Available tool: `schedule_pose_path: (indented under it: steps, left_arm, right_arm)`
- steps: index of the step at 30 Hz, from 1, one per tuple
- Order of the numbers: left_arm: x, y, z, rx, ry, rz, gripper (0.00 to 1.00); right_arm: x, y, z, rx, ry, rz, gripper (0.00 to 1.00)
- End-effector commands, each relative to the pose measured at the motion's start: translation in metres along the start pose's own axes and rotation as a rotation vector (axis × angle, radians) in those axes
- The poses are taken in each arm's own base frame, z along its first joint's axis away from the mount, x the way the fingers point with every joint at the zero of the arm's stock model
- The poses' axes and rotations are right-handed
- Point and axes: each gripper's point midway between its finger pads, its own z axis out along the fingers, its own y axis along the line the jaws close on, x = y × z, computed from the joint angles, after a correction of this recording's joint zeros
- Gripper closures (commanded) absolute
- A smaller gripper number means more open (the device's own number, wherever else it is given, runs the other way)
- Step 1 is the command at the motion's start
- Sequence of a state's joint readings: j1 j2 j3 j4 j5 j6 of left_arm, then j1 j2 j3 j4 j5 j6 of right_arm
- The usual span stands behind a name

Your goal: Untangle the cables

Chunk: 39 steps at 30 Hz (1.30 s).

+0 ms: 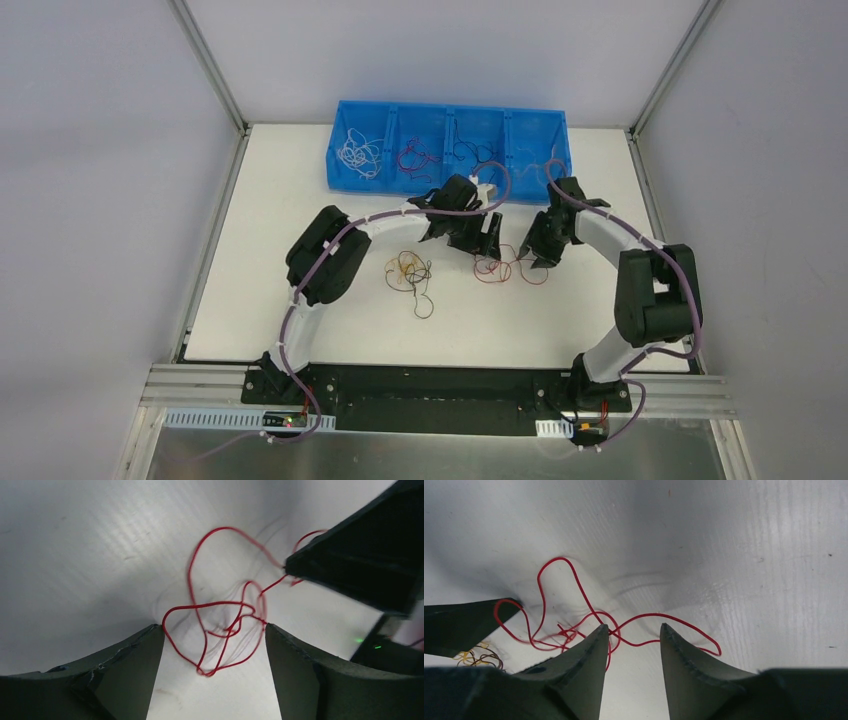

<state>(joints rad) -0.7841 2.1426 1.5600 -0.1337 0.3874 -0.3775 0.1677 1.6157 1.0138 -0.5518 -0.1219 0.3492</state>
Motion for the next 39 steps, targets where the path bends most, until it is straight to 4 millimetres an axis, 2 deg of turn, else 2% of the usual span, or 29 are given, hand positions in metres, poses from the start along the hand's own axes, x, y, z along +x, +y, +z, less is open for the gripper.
schedule_pose_path:
  steps: [1, 5, 10, 15, 19, 24, 27, 31, 35, 39]
  left_arm:
    - [-0.005, -0.032, 0.007, 0.221, -0.085, -0.196, 0.23]
    - [0.002, -0.036, 0.017, 0.246, -0.085, -0.25, 0.25]
    - [0.02, -0.027, 0.026, 0.177, -0.029, -0.251, 0.29]
    - [0.038, -0.021, 0.027, 0.134, 0.018, -0.233, 0.43]
    - [0.056, -0.021, 0.032, 0.106, 0.066, -0.203, 0.51]
    - [0.082, -0.011, 0.043, -0.018, 0.161, -0.144, 0.41]
    - [0.092, 0.0, 0.045, -0.081, 0.18, -0.135, 0.42]
    - [0.107, 0.012, 0.04, -0.178, 0.212, -0.085, 0.5]
    - [0.122, 0.018, 0.032, -0.262, 0.238, -0.022, 0.51]
    - [0.13, 0.022, 0.034, -0.317, 0.247, -0.019, 0.55]
  right_arm:
    - [0.004, 0.002, 0.013, -0.026, 0.02, 0.016, 0.58]
    - [0.012, 0.001, 0.022, -0.034, 0.047, 0.018, 0.68]
    - [0.019, 0.003, 0.027, -0.046, 0.068, 0.018, 0.8]
    - [0.023, 0.008, 0.026, -0.072, 0.078, 0.029, 0.91]
    - [0.024, 0.016, 0.022, -0.111, 0.07, 0.03, 0.94]
    - [0.026, 0.02, 0.018, -0.117, 0.07, 0.016, 0.97]
    - [0.027, 0.018, 0.018, -0.108, 0.068, 0.015, 0.97]
    - [0.025, 0.016, 0.015, -0.097, 0.058, 0.003, 0.97]
    - [0.021, 0.016, 0.01, -0.091, 0.046, -0.005, 0.97]
    - [0.021, 0.016, 0.008, -0.085, 0.043, -0.004, 0.97]
